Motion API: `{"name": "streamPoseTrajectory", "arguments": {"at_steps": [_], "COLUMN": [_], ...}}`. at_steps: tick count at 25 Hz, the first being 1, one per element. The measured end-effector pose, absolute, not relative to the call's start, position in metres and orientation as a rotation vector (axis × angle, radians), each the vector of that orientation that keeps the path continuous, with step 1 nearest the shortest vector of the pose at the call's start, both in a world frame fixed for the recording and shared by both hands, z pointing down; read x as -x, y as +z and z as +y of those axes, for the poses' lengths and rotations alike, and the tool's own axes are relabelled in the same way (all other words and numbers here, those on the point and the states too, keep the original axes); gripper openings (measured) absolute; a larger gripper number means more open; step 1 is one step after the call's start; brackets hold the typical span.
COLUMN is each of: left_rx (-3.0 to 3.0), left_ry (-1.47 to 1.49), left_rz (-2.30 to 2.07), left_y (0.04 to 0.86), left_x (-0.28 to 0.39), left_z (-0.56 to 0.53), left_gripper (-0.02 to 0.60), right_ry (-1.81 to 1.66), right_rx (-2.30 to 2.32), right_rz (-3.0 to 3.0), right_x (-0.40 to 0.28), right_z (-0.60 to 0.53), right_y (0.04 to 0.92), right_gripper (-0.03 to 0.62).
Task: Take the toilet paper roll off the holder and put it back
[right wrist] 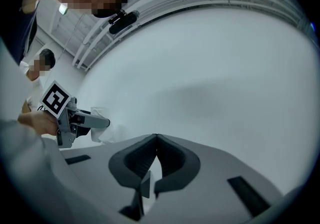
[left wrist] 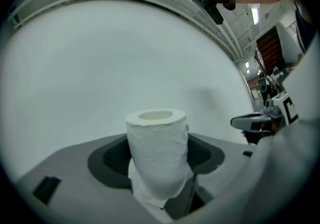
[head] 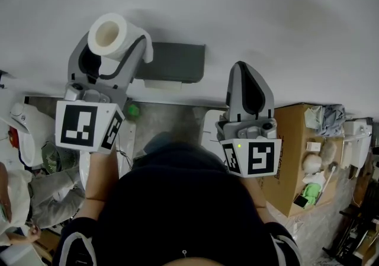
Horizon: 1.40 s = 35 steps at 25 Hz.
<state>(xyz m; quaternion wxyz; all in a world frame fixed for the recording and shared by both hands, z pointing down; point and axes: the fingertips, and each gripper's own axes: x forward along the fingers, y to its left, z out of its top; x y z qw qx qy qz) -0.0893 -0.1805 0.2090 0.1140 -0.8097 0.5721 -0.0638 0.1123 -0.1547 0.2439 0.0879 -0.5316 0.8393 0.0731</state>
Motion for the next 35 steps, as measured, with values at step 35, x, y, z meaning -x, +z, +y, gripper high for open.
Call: {"name": "streamPoseTrajectory", "arguments": {"at_steps": [35], "left_rx": [2.495], "left_ry": [-0.224], "left_rz": [1.56], "left_y": [0.232], "left_x": [0.041], "left_z": [-0.187], "left_gripper": [0.311], "right_ry": [0.212], "right_rx": [1.628], "right_rz": [2.458], "right_x": [-0.135], "right_z": [-0.149], "right_y": [0.247], "right_gripper": [0.015]}}
